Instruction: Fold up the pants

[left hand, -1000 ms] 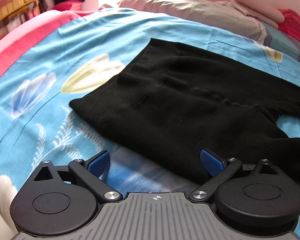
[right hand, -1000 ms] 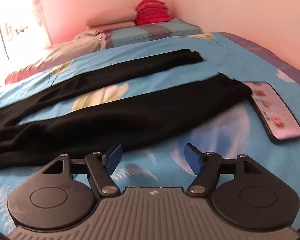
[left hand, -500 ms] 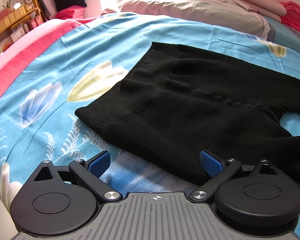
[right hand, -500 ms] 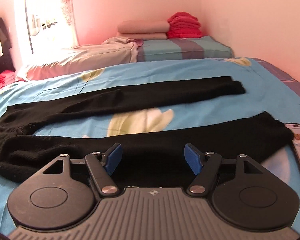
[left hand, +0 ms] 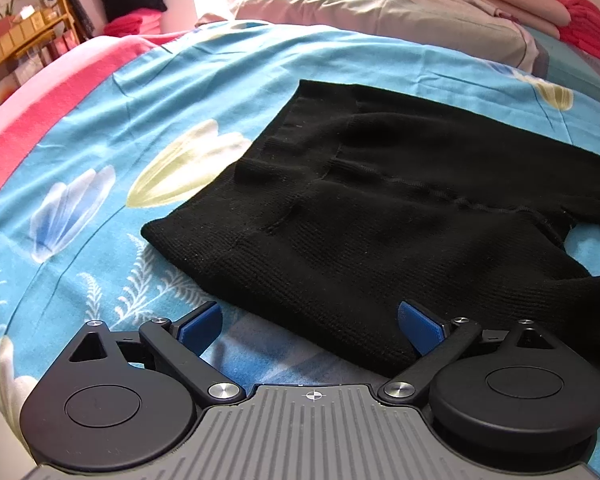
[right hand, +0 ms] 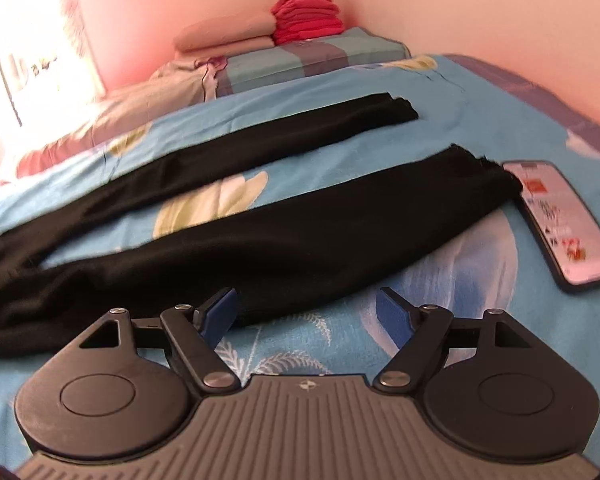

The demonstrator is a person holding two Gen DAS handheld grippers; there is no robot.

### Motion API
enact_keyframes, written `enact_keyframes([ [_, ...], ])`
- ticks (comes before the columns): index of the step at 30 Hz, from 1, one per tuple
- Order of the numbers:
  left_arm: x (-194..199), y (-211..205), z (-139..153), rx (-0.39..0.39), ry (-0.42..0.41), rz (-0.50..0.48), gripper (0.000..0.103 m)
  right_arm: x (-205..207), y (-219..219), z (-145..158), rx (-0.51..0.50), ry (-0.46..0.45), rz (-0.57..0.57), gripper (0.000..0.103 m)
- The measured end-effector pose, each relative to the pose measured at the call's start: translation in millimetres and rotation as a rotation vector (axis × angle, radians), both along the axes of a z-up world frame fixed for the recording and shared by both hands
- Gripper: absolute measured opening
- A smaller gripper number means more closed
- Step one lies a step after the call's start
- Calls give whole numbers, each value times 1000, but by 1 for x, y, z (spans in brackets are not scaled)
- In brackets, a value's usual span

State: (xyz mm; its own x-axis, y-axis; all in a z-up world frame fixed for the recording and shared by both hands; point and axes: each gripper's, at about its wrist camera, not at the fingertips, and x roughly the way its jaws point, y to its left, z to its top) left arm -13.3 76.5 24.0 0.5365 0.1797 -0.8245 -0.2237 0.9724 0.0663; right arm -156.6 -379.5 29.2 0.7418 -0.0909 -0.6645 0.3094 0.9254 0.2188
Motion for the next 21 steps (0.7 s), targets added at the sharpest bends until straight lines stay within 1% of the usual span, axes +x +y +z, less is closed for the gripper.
enact_keyframes([
  [3, -2, 2, 3, -17, -2, -4, 103, -2, -5, 1, 54, -11, -12, 80],
  [7, -7, 2, 9, -46, -10, -15, 103, 1, -5, 3, 85, -17, -17, 79],
  [10, -9, 3, 12, -100, -6, -33, 103, -1, -6, 2, 97, -18, -20, 79],
  [12, -10, 7, 14, -178, 0, -54, 103, -3, -9, 3, 120, -25, -22, 78],
  [15, -12, 16, 11, -354, 42, -79, 103, -7, -14, 5, 179, -39, -24, 74],
  [17, -17, 23, 7, -462, 61, -96, 103, -10, -20, 7, 234, -52, -26, 69],
  [21, -24, 34, 3, -558, 46, -89, 103, -17, -37, 10, 364, -90, -59, 63],
])
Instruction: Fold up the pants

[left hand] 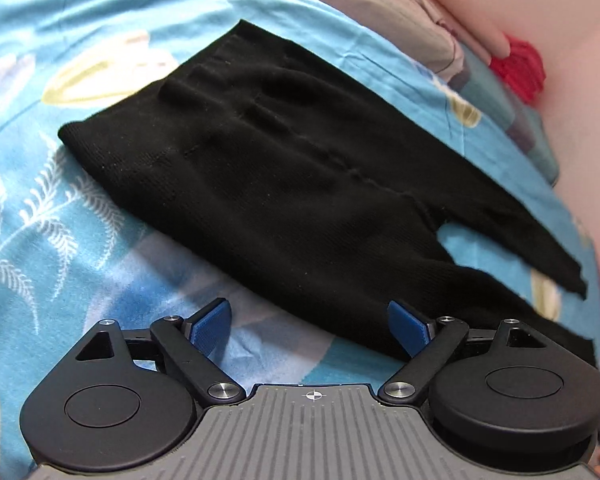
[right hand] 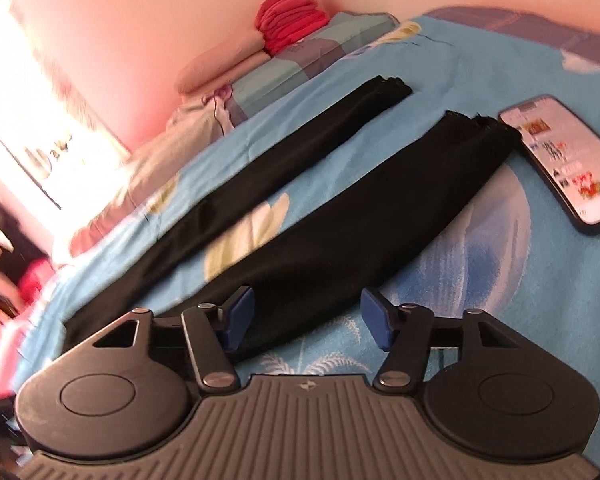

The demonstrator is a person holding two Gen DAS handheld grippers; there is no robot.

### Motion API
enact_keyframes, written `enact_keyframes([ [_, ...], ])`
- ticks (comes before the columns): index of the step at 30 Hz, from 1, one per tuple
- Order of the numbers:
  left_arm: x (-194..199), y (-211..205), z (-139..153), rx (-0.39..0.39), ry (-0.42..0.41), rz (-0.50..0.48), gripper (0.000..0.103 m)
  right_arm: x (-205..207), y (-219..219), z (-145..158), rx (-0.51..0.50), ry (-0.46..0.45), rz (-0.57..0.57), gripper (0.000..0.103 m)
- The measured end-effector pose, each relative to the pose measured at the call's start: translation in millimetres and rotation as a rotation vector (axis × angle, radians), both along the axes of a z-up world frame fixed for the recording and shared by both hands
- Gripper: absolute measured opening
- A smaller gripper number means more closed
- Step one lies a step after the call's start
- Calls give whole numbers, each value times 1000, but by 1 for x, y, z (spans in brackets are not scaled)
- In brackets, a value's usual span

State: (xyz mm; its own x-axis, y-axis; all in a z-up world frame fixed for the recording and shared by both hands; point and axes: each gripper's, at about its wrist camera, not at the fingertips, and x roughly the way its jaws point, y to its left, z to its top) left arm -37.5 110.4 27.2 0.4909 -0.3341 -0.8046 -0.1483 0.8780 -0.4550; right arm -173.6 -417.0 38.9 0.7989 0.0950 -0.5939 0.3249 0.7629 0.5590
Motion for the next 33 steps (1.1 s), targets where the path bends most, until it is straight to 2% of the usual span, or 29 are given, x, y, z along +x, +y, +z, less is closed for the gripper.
enact_keyframes([
  [2, 4, 6, -5, -49, -9, 20, 103, 0, -11, -3, 55, 3, -37, 58],
  [5, 9, 11, -7, -123, -30, 43, 103, 8, -17, -11, 59, 43, -81, 57],
  [10, 12, 4, -2, -86, -35, 37, 103, 13, -23, -27, 104, 43, -105, 55],
  [16, 21, 15, -8, -130, -76, 112, 103, 22, -28, -34, 112, -15, -151, 56],
  [18, 20, 20, -12, -149, -97, 142, 103, 23, -27, -35, 84, -27, -146, 52],
  [20, 17, 25, -14, -154, -109, 163, 103, 23, -25, -36, 46, -25, -144, 36],
  [21, 16, 28, -15, -154, -112, 173, 103, 24, -26, -36, 33, -20, -145, 31],
  [22, 16, 32, -17, -154, -110, 182, 103, 23, -27, -37, 22, -16, -147, 21],
  [23, 16, 34, -19, -145, -101, 192, 101, 23, -30, -39, 17, -14, -150, 16],
  [24, 17, 37, -22, -136, -92, 201, 95, 23, -33, -41, 22, -18, -150, 15],
  [25, 17, 40, -25, -143, -90, 207, 95, 23, -35, -42, 31, -24, -150, 12],
  [26, 18, 43, -27, -161, -92, 213, 90, 25, -37, -44, 31, -26, -147, 10],
  [28, 17, 44, -25, -165, -109, 218, 88, 29, -35, -42, 1, -19, -137, 8],
  [31, 17, 33, -7, -76, -195, 172, 88, 32, -28, -29, -70, -41, -120, 7],
  [33, 23, 28, 9, -57, -245, 141, 88, 36, -28, -16, -87, -78, -109, 7],
])
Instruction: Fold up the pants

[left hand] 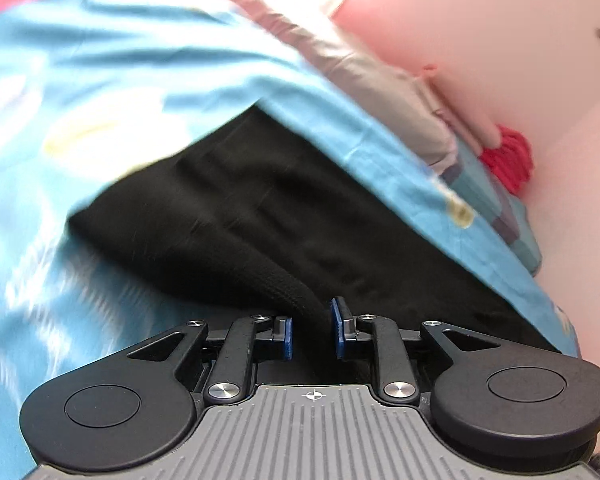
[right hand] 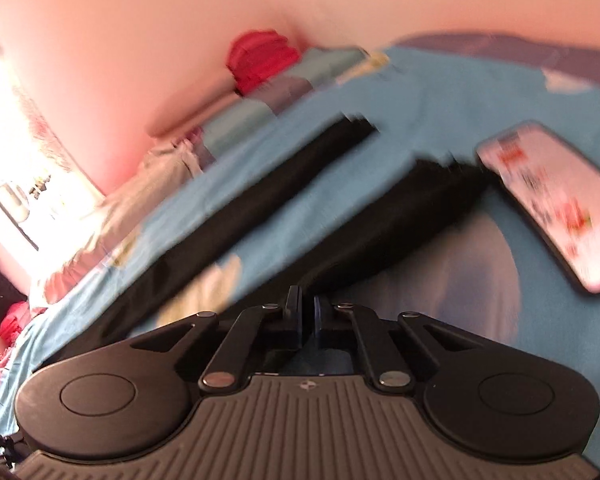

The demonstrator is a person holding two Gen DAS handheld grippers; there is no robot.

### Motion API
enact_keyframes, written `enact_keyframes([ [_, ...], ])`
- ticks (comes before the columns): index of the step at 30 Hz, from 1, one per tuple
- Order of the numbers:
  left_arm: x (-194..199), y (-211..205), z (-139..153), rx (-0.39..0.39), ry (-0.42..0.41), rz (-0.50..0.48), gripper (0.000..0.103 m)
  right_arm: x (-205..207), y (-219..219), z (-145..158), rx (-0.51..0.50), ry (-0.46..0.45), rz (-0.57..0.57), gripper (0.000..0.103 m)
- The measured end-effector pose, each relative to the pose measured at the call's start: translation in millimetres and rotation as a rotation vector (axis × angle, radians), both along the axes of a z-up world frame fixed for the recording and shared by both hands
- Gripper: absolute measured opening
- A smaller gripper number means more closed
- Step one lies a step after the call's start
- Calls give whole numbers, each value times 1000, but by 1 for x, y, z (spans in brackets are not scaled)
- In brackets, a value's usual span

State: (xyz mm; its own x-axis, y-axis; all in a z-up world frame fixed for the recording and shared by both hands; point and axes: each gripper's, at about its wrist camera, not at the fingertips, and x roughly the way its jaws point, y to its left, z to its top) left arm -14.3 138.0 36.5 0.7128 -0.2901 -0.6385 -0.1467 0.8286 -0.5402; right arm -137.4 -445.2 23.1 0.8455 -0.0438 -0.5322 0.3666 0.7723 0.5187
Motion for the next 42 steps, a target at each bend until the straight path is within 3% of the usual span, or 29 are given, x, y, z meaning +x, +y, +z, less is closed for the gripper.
enact_keyframes([
  [5, 51, -7, 29, 24, -54, -67, 84, 53, -9, 35, -45, -19, 57, 7],
  [10, 136, -18, 22, 89, -6, -123, 86, 148, -19, 48, -112, 75, 118, 7],
  [12, 167, -25, 14, 153, 17, -122, 86, 192, -23, 43, -125, 103, 118, 7],
  [15, 203, -32, -4, 177, 88, -158, 83, 246, -33, 22, -98, 116, 134, 10],
  [17, 212, -26, -12, 136, 153, -183, 93, 269, -46, 6, -2, 196, 137, 23],
  [19, 205, -15, -6, 82, 133, -204, 100, 263, -56, 3, 50, 180, 118, 32],
  [22, 184, 9, 18, 50, 30, -165, 103, 225, -76, 27, 21, 77, 42, 55],
  [25, 166, 27, 43, 155, -75, 21, 103, 179, -92, 53, -85, 34, -157, 64],
  [27, 158, 24, 50, 234, -93, 75, 103, 162, -92, 57, -112, 94, -222, 64],
  [30, 149, 3, 41, 257, -96, 32, 103, 156, -83, 47, -133, 138, -182, 64],
  [36, 129, -55, 6, 359, -92, -34, 103, 191, -85, 8, -90, 250, -187, 61],
  [37, 127, -60, 1, 366, -92, -39, 103, 201, -84, 1, -78, 272, -201, 52],
  [39, 128, -67, -9, 386, -70, -40, 103, 209, -80, -5, -101, 258, -221, 9],
  [42, 131, -71, -22, 436, -41, -43, 103, 204, -68, 9, -200, 174, -210, 7],
])
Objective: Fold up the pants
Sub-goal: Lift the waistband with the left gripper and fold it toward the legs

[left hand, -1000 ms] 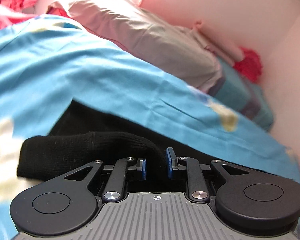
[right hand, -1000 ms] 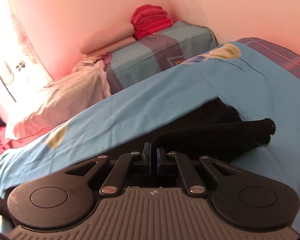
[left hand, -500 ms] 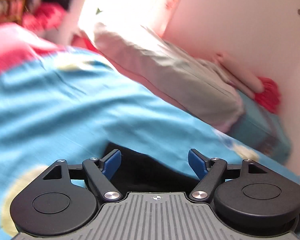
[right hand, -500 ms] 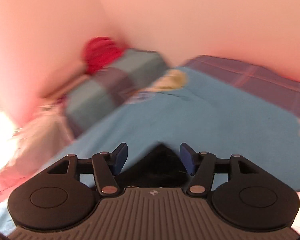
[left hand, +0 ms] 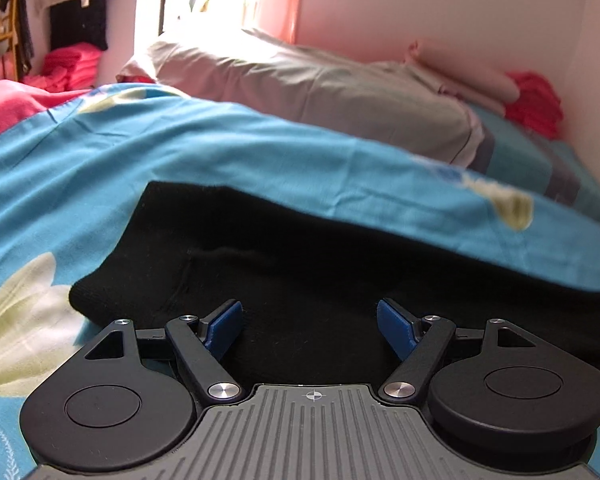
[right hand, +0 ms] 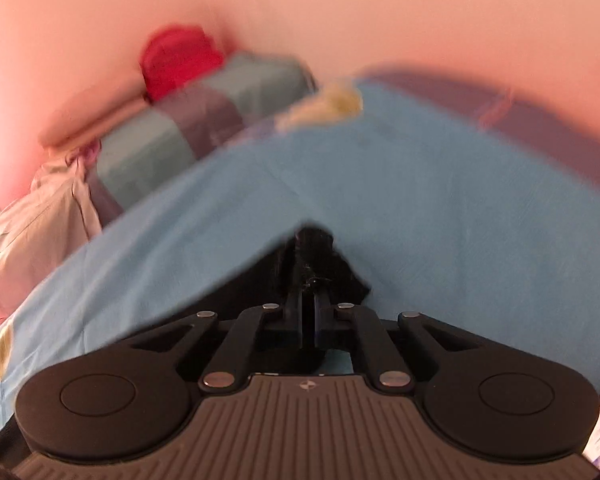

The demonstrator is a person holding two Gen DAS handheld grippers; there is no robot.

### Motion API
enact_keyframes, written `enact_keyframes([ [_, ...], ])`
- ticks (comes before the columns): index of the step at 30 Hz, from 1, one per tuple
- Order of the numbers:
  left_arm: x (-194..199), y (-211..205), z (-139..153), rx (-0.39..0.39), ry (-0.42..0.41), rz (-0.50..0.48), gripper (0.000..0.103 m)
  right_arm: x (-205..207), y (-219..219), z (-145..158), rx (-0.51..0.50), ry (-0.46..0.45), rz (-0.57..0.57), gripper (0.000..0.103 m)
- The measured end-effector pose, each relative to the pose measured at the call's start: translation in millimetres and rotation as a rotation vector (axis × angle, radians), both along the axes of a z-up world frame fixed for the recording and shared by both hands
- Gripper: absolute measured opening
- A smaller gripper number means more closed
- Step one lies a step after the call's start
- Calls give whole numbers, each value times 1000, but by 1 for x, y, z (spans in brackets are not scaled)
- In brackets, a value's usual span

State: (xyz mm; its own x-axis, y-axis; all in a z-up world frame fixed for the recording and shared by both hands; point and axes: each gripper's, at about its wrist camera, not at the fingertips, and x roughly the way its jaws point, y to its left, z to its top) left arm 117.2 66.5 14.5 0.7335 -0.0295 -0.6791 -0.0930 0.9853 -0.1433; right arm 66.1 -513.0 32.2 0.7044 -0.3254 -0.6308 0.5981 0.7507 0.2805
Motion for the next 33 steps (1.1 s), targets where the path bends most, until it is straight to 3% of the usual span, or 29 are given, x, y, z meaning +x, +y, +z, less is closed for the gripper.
enact_keyframes([
  [2, 1, 2, -6, -1, 10, 3, 103, -6, 3, 4, -68, -44, -4, 7],
  [4, -1, 2, -7, -3, 1, 2, 103, 9, -3, -16, -107, 97, -13, 7],
  [5, -3, 2, -4, 1, -6, -5, 103, 10, -10, -26, -75, 143, -34, 9],
  [6, -6, 2, -1, 2, -20, -9, 103, 1, -14, -24, -70, 105, -84, 18],
  [7, -8, 5, 1, -2, -36, -6, 103, -9, -13, -19, -77, 66, -130, 36],
  [8, -10, 7, 5, -9, -55, 3, 103, -16, -5, -11, -91, 31, -151, 44],
  [10, -13, 15, 11, -22, -86, 36, 103, -21, 27, 5, -155, -11, -113, 44],
  [13, -14, 27, 17, -8, -118, 82, 103, -20, 107, 23, -176, -89, 180, 44],
  [16, -6, 37, 21, -5, -76, 105, 103, -23, 209, 26, -71, -181, 682, 47],
  [18, -1, 43, 30, -37, -79, 71, 103, -22, 271, 17, 11, -169, 983, 47],
  [20, 4, 42, 37, -51, -102, 11, 103, -18, 328, 1, 54, -109, 1201, 47],
  [23, 20, 32, 28, -39, -84, -16, 103, 0, 388, -21, -21, -54, 1328, 47],
  [25, 35, 31, 7, -96, -21, -43, 103, 22, 409, -32, -21, -37, 1368, 51],
  [26, 42, 32, -5, -115, 21, -30, 103, 41, 411, -39, -41, -29, 1374, 52],
  [28, 43, 28, -14, -84, 11, -44, 103, 65, 410, -45, -16, -40, 1322, 54],
  [30, 44, 25, -13, -50, 7, -52, 103, 88, 390, -55, 242, -50, 1276, 57],
  [31, 45, 25, -16, -50, 3, -52, 103, 89, 390, -60, 385, -28, 1324, 57],
  [32, 45, 25, -17, -47, -1, -57, 103, 89, 397, -63, 522, 14, 1463, 62],
  [33, 44, 24, -17, -39, -4, -65, 103, 78, 402, -59, 556, 13, 1558, 66],
])
